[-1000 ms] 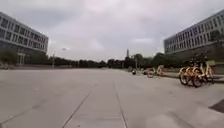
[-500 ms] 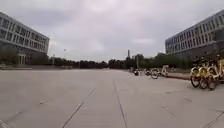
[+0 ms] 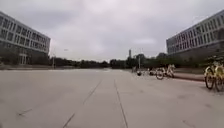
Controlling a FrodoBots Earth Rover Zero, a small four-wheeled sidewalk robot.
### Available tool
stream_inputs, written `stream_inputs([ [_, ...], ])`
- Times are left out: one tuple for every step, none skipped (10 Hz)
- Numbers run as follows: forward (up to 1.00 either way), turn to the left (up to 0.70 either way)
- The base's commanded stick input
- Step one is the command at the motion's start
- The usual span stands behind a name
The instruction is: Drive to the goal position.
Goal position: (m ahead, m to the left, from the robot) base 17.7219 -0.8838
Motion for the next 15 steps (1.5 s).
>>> stream_inputs([
  [1.0, 0.0],
  [1.0, 0.0],
  [1.0, 0.0],
  [1.0, 0.0],
  [1.0, 0.0],
  [1.0, 0.0],
  [1.0, 0.0],
  [1.0, 0.0],
  [1.0, 0.0],
  [1.0, 0.0],
  [1.0, 0.0],
  [1.0, 0.0],
  [1.0, 0.0],
  [1.0, 0.0],
  [1.0, 0.0],
])
